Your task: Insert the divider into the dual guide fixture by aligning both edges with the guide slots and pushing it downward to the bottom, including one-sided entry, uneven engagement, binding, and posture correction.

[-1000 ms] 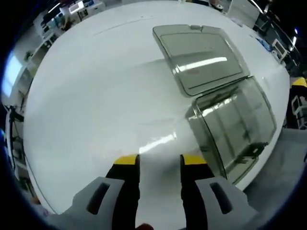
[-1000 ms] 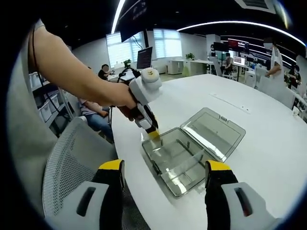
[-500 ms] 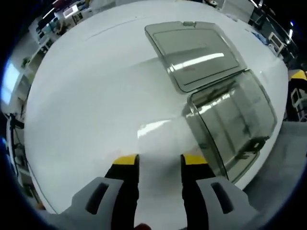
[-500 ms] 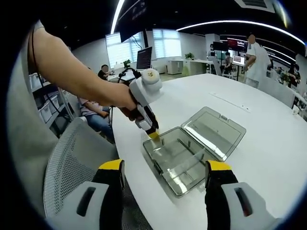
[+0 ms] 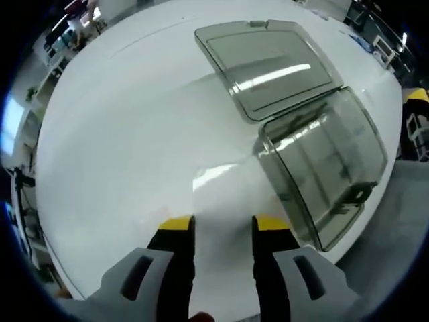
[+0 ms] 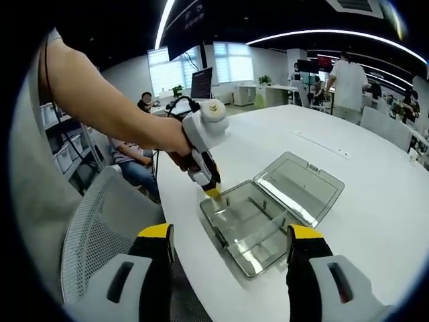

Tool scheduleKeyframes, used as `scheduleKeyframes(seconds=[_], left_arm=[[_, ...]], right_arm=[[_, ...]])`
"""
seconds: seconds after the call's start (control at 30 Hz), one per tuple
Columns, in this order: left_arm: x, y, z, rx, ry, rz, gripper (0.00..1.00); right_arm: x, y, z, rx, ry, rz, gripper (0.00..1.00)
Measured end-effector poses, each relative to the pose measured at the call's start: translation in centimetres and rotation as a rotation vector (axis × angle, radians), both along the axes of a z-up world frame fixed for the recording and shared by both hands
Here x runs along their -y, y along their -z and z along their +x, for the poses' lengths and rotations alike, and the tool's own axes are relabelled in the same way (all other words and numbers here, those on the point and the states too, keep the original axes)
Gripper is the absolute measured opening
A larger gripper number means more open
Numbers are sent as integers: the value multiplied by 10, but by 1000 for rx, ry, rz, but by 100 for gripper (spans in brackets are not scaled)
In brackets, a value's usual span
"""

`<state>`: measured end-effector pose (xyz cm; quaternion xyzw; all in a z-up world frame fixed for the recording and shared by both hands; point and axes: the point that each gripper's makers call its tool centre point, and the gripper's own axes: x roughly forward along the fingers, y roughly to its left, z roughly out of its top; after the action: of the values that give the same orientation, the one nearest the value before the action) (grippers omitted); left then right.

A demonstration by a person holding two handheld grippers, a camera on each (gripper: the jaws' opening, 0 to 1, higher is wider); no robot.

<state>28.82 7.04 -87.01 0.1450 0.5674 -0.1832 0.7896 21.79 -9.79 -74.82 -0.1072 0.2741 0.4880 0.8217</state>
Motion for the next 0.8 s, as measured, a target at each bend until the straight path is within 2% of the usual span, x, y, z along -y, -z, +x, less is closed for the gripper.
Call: scheduleKeyframes(seconds=[0.13,0.63,0.8], left_arm=[[1,-1,-1,-11,15,1,30],[-2,-7,-2,-28,-14,-50,29],[-3,-13,-2,-29,-24,-91,29]], right_arm=[[2,0,1,5,3,-1,65],[1,-3,2,11,7,11,65],[1,-5,2,15,2,13,66]])
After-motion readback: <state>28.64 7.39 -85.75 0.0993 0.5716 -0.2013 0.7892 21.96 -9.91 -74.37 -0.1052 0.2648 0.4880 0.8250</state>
